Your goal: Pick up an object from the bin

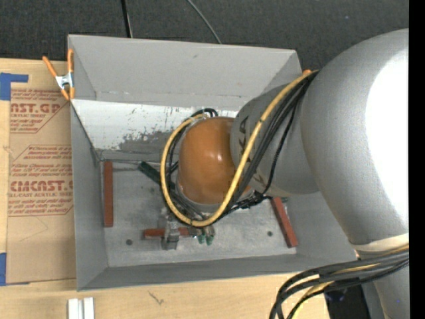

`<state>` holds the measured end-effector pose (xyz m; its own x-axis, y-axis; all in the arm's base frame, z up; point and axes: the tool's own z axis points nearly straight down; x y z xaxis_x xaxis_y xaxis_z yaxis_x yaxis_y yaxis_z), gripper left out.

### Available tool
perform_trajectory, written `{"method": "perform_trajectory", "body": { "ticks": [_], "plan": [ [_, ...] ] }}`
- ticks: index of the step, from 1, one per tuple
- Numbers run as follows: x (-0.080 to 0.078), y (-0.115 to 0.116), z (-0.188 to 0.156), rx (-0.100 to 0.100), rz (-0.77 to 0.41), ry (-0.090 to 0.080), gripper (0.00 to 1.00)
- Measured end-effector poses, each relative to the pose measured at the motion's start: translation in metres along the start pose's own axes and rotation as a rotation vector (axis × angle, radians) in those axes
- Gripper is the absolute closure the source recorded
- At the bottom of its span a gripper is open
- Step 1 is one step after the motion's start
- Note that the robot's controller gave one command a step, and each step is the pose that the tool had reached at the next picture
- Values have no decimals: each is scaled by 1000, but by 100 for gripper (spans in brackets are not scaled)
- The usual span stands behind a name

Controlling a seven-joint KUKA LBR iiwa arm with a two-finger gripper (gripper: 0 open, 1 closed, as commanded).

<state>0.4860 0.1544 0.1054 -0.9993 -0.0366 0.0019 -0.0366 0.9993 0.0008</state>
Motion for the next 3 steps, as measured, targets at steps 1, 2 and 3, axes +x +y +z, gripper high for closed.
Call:
{"method": "perform_trajectory", "body": {
  "ticks": [1,2,3],
  "plan": [
    [2,0,-14,2,0,7,100],
    [1,0,-36,1,0,4,100],
    [0,0,-53,0,0,-1,100]
  ]
}}
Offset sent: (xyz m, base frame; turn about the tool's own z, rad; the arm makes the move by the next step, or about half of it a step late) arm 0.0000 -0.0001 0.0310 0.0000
